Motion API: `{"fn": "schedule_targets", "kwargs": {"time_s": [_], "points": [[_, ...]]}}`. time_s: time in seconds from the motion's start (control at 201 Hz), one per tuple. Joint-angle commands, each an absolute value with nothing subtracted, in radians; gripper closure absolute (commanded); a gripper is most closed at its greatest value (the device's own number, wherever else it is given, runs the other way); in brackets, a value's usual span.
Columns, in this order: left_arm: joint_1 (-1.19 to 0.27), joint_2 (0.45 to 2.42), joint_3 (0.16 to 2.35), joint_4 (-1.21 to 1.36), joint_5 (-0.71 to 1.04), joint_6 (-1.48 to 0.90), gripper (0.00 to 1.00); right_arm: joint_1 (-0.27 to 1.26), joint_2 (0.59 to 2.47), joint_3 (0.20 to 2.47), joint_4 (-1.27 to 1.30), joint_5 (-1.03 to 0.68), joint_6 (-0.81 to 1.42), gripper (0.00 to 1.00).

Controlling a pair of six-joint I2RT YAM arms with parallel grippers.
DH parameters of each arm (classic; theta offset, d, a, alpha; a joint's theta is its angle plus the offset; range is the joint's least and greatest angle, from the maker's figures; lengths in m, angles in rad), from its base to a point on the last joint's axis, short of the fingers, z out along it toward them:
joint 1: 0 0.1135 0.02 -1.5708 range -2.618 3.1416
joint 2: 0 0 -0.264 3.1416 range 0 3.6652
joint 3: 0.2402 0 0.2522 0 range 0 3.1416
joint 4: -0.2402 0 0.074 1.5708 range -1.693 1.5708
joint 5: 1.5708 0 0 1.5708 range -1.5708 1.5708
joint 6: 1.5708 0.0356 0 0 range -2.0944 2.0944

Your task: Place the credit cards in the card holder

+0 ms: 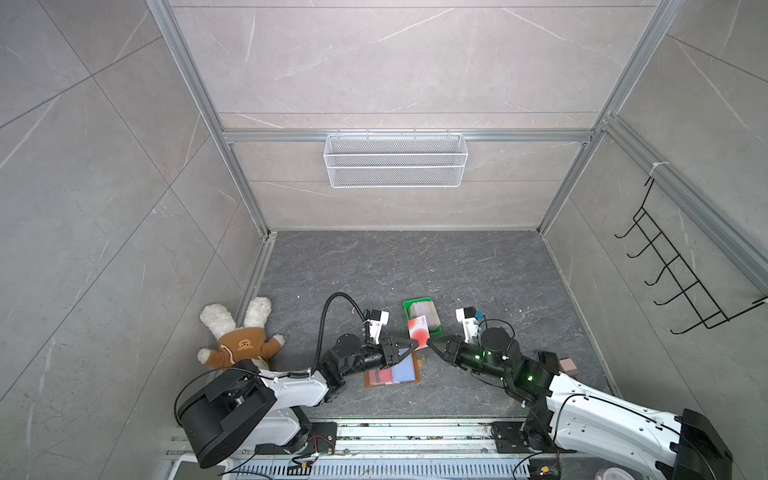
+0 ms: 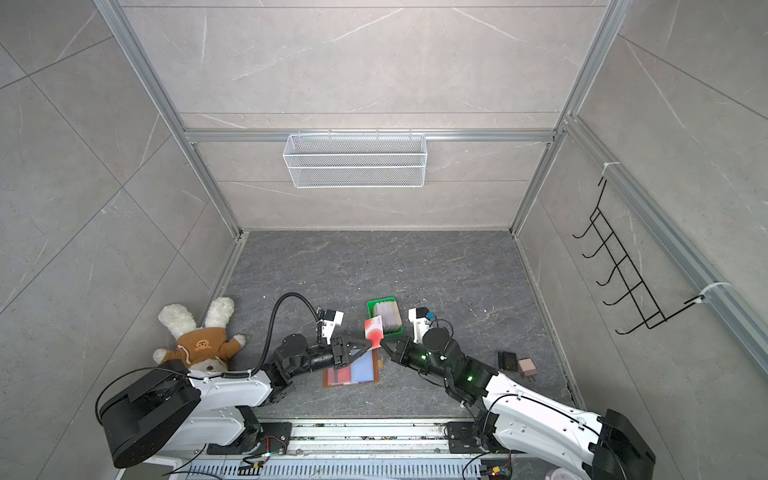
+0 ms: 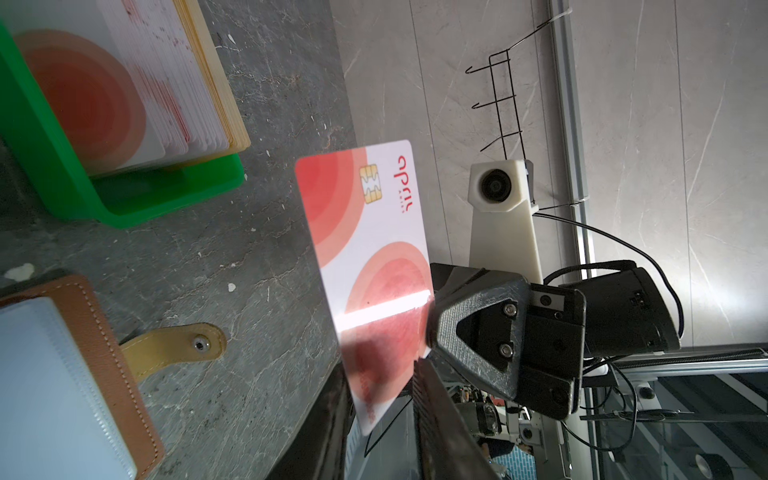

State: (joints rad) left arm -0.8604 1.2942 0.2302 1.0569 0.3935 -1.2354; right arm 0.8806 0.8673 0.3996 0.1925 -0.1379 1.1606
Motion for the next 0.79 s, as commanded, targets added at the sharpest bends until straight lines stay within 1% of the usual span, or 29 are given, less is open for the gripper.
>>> {"fn": "schedule_targets", "kwargs": {"time_s": [0.0,0.184,0.349,0.443,0.607,0.727,0.787], "points": [[-0.861,1.266,0.228,1.128,0.380,-1.239,0.71,0.886,0.832,0.375,0.229,-0.149,1.188,1.00],[-0.855,1.265,0.225,1.154,0.388,-1.254,0.74,0.886,0.813,0.333,0.308,-0.190,1.231,1.00],[-0.855,1.270,0.227,1.176,0.397,-1.265,0.79,0.887,0.837,0.289,0.416,-0.221,1.268,1.00],[-0.855,1.268,0.226,1.175,0.398,-1.269,0.83,0.887,0.843,0.280,0.413,-0.211,1.270,1.00],[-0.855,1.246,0.221,1.129,0.387,-1.261,0.92,0.887,0.835,0.291,0.311,-0.175,1.249,1.00],[-0.855,1.222,0.214,1.079,0.377,-1.244,0.99,0.887,0.842,0.304,0.239,-0.160,1.223,0.85],[-0.855,1.204,0.214,1.029,0.376,-1.227,1.00,0.892,0.852,0.318,0.199,-0.150,1.201,0.81]]}}
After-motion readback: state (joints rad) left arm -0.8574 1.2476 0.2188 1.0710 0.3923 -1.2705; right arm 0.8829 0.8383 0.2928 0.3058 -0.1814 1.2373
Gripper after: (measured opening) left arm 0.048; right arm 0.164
